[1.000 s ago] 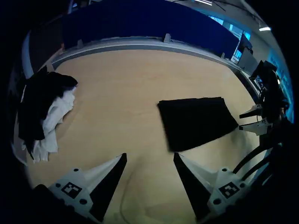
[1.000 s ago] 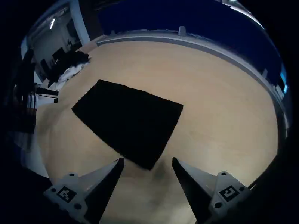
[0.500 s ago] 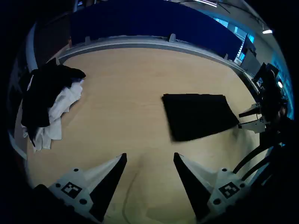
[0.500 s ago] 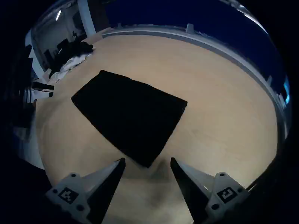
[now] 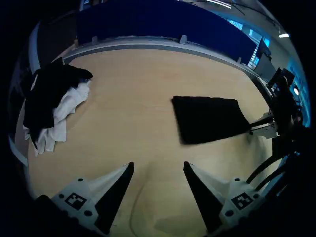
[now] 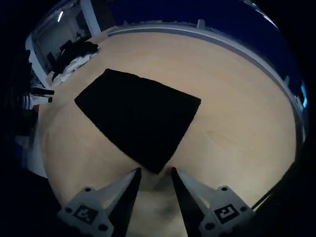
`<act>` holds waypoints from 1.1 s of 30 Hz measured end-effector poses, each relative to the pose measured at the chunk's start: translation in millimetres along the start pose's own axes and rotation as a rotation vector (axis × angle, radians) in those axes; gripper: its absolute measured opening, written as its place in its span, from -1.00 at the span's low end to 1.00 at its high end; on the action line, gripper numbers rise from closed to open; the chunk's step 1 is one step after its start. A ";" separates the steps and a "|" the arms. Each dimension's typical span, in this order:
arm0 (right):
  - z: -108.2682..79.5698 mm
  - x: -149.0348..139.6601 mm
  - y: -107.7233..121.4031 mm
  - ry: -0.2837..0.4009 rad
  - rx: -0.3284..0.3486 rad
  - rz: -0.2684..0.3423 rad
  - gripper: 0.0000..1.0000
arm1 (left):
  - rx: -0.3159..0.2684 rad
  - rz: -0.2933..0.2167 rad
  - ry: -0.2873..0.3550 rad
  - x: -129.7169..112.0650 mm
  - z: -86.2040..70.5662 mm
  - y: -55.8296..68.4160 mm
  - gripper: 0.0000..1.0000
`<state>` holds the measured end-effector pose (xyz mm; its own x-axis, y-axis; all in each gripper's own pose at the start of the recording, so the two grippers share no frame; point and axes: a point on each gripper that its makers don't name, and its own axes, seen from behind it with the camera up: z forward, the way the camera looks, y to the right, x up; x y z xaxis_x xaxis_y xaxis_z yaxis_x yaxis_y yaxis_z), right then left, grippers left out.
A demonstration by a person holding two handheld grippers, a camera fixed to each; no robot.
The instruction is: Fold towel
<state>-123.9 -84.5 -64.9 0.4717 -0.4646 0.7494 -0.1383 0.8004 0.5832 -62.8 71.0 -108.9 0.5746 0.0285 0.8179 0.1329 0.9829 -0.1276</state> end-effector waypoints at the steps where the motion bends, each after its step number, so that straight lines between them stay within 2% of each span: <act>1: 0.2 0.3 -0.4 0.000 0.002 0.003 0.02 | -0.001 0.000 -0.001 -0.8 0.1 0.0 0.86; 2: 0.3 0.5 -0.8 0.000 0.003 0.007 -0.04 | -0.002 -0.001 -0.001 -1.7 0.2 0.0 0.86; 6: 0.6 1.5 -1.0 0.002 0.001 0.011 -0.07 | -0.003 -0.003 -0.006 -5.4 0.8 -0.6 0.86; 10: 1.5 2.9 -1.8 0.004 0.003 0.015 -0.38 | -0.005 -0.006 -0.009 -7.8 1.6 -0.9 0.86; 16: 2.8 1.8 -4.2 -0.003 0.014 0.027 -0.56 | -0.009 -0.010 -0.012 -9.8 1.9 -1.5 0.86; 20: 1.7 0.1 -9.1 -0.009 0.030 0.020 -0.76 | -0.010 -0.008 -0.012 -10.2 0.9 -2.3 0.86; 26: 1.0 0.6 -14.9 -0.002 0.039 0.002 -0.85 | -0.012 -0.009 -0.012 -9.4 -0.1 -3.3 0.86; 33: -3.4 9.7 -12.7 0.031 0.024 -0.002 -0.86 | -0.014 -0.008 -0.007 -6.5 -1.6 -3.0 0.86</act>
<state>-114.6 -97.8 -66.1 0.4986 -0.4542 0.7383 -0.1583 0.7897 0.5927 -65.7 67.6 -114.7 0.5678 0.0217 0.8229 0.1491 0.9804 -0.1287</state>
